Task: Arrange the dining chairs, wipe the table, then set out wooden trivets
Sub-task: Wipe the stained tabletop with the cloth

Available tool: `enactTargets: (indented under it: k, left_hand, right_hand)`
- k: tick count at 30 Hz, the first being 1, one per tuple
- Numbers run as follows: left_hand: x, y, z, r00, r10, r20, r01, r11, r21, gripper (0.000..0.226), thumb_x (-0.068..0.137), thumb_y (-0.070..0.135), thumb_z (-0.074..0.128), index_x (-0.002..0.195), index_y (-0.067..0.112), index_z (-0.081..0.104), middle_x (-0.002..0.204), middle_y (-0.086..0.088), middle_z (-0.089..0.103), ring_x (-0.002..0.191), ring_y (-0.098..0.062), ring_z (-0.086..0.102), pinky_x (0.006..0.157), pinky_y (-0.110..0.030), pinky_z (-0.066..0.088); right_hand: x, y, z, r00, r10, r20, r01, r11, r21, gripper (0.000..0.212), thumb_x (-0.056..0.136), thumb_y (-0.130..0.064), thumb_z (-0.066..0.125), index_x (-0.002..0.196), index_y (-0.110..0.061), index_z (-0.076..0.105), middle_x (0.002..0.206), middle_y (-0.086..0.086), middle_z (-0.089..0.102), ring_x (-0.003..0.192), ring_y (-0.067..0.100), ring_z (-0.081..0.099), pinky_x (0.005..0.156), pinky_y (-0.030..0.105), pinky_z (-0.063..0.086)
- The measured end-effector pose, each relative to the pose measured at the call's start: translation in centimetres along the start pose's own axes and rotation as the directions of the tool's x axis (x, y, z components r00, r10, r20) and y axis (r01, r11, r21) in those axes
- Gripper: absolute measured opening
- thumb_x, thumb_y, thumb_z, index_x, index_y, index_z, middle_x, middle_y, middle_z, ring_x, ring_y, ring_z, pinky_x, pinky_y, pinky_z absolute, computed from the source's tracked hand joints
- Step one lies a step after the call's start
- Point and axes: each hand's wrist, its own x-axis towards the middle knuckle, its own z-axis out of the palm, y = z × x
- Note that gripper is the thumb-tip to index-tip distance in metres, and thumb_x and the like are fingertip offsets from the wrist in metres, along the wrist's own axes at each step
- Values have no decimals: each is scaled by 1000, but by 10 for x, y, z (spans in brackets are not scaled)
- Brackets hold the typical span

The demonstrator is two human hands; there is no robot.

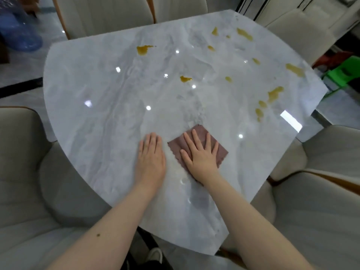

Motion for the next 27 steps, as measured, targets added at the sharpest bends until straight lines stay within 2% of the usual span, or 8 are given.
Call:
enactTargets:
  k: [4,8,13,15,17,21,25,27]
  left_hand:
    - [-3,-2,3,1000,9,-24,-9,1000,-1,50,88,18,32,124,-6,55,130,-25,53,123,-39,49,107,-45,30]
    - [-2,2,6,1000,-14,-6,14,1000,21,52,88,20,30,127,-6,53,132,-25,52,125,-38,47,108,-49,32]
    - [-3,4,6,1000,-10,-19,11,998,55,55,89,22,27,129,-7,50,135,-25,48,128,-37,44,111,-48,26]
    - [-3,3,5,1000,-21,-18,22,998,56,55,89,22,27,130,-7,50,136,-26,48,129,-38,43,111,-48,26]
    - [-3,5,3,1000,-19,-7,19,997,70,55,87,20,29,128,-9,51,133,-27,49,126,-40,46,108,-49,30]
    - [4,20,2,991,127,40,-132,981,144,54,80,14,33,122,-10,55,126,-27,56,117,-39,55,100,-47,42]
    - [4,45,10,983,166,75,-171,984,59,53,80,14,32,120,-11,57,122,-26,59,113,-39,58,95,-49,45]
    - [-4,47,19,983,176,56,-177,984,26,53,82,15,32,122,-11,55,125,-26,57,117,-40,55,104,-45,39]
  right_hand:
    - [-44,32,0,991,-129,23,130,991,-43,62,89,-64,14,148,-47,10,158,-18,0,147,32,-8,114,58,-9]
    - [-17,77,-15,1000,18,18,-17,999,-38,67,85,-69,10,148,-48,7,159,-17,0,147,31,-9,113,59,-7]
    - [23,48,-13,984,179,-9,-179,983,38,60,96,-60,24,151,-42,9,161,-12,-2,146,35,-13,111,65,-10]
    - [16,25,-7,993,119,-9,-119,992,38,61,95,-60,26,151,-41,11,161,-11,-1,146,35,-13,110,65,-9]
    - [-11,8,2,999,-29,-25,29,999,12,61,94,-60,27,150,-40,15,161,-12,1,146,35,-11,111,65,-8]
    - [-62,37,8,973,-232,1,232,970,-68,62,91,-64,24,149,-46,11,160,-16,4,147,30,-9,113,61,-7]
    - [-55,94,-7,996,-82,22,84,992,-89,64,88,-68,16,147,-50,2,158,-20,-4,147,26,-13,114,59,-6]
    - [-33,107,-14,1000,12,22,-10,998,-66,65,88,-69,14,148,-49,2,159,-17,-3,147,28,-13,114,60,-8]
